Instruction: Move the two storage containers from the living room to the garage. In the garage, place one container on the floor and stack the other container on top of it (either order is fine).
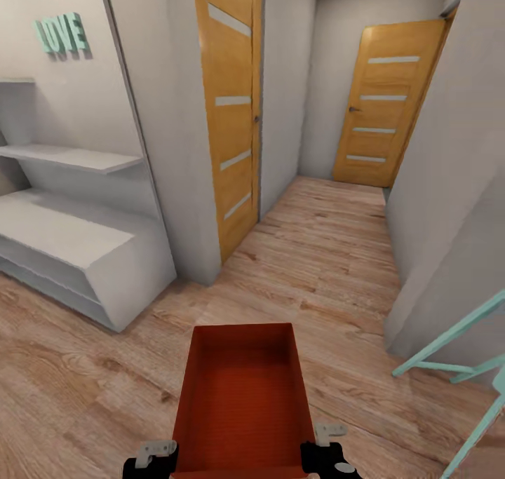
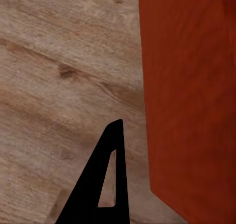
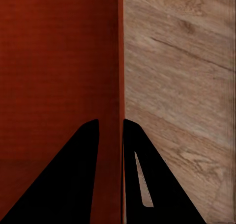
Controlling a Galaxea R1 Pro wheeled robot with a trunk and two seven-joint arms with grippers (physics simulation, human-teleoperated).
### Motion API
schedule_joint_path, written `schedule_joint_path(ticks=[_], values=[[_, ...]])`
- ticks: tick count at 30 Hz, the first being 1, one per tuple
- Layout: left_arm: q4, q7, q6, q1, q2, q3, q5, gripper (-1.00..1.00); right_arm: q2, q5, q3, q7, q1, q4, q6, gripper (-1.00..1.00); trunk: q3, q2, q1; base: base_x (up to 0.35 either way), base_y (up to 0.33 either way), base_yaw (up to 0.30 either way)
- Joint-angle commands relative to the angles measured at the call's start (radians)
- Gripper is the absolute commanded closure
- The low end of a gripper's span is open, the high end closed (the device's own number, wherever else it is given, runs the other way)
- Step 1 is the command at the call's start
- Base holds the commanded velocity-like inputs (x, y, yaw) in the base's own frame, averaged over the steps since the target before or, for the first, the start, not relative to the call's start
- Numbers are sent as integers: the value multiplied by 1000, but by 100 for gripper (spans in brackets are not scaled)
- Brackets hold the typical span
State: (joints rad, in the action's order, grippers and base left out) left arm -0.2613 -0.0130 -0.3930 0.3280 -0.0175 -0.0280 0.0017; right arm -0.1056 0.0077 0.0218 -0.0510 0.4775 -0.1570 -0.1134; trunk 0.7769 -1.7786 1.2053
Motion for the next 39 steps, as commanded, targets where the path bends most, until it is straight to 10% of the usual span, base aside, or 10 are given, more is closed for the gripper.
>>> schedule_joint_path(ticks=[1, 39], values=[[1, 1, -3, 0, 0, -7, 3, 100, 0, 2, -3, -6, 1, 1, -3, 100, 0, 0, 0, 0, 0, -300], [1, 1, -1, 0, 0, -7, 3, 100, 0, 2, -3, -6, 1, 1, -3, 100, -4, 0, 0, 240, 0, -71]])
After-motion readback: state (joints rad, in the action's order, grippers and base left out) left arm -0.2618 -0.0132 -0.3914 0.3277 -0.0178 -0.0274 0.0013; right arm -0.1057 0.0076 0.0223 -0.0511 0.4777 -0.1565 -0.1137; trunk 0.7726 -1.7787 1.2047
